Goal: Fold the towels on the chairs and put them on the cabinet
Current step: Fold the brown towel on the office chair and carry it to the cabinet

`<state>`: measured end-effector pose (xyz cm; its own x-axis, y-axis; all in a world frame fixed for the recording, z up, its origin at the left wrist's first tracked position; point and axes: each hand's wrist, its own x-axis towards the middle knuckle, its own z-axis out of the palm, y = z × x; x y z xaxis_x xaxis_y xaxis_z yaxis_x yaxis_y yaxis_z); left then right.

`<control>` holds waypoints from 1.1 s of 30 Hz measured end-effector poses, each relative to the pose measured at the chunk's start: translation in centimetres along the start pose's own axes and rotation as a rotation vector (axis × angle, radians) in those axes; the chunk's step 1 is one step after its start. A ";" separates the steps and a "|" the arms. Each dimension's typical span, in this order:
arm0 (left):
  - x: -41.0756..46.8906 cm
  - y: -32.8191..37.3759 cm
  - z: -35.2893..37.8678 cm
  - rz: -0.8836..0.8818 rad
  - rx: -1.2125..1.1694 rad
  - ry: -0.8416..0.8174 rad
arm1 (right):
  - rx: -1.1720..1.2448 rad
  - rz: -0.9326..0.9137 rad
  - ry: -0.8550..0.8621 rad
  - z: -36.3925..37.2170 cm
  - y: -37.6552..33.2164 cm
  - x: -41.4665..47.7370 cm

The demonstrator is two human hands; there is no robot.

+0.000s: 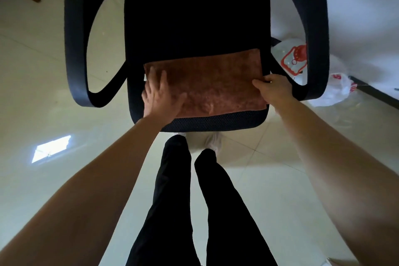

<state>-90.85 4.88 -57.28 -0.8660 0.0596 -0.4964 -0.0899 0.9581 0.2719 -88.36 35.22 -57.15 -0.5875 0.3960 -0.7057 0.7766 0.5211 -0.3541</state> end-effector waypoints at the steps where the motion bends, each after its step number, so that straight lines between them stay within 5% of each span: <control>1: -0.2 -0.9 -0.4 -0.144 -0.171 -0.017 | 0.012 -0.014 0.028 -0.2 -0.4 -0.6; 4: -0.1 -2.7 -2.1 -0.570 -0.907 -0.015 | 0.036 -0.081 0.124 -0.2 -2.5 -2.2; 7: 0.0 -3.6 -2.9 -0.702 -1.218 -0.044 | -0.008 -0.186 0.248 1.6 -6.0 -4.2; 15: 0.6 -7.8 -2.9 -0.691 -1.172 -0.170 | -0.106 -0.485 0.305 12.4 -13.9 -9.4; 22: 1.6 -10.7 -2.9 -0.687 -1.248 -0.259 | -0.073 -0.514 -0.262 20.6 -13.7 -9.2; 26: 1.2 -10.8 -2.9 -0.662 -1.185 -0.238 | 0.301 -0.289 -0.361 19.4 -12.1 -9.3; 29: 1.0 -10.2 -2.7 -0.592 -0.984 -0.195 | 0.401 -0.311 -0.081 16.3 -9.9 -8.8; 31: 0.6 -9.7 -2.0 -0.488 -0.823 -0.221 | 0.259 -0.339 0.171 14.4 -8.1 -8.0; 33: 0.2 -9.3 -1.2 -0.387 -0.636 -0.299 | 0.156 -0.270 0.238 13.4 -6.3 -7.3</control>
<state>-90.73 -4.38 -58.96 -0.5558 -0.0850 -0.8270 -0.6980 0.5880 0.4087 -85.92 18.90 -57.97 -0.7977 0.4343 -0.4184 0.6011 0.5168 -0.6096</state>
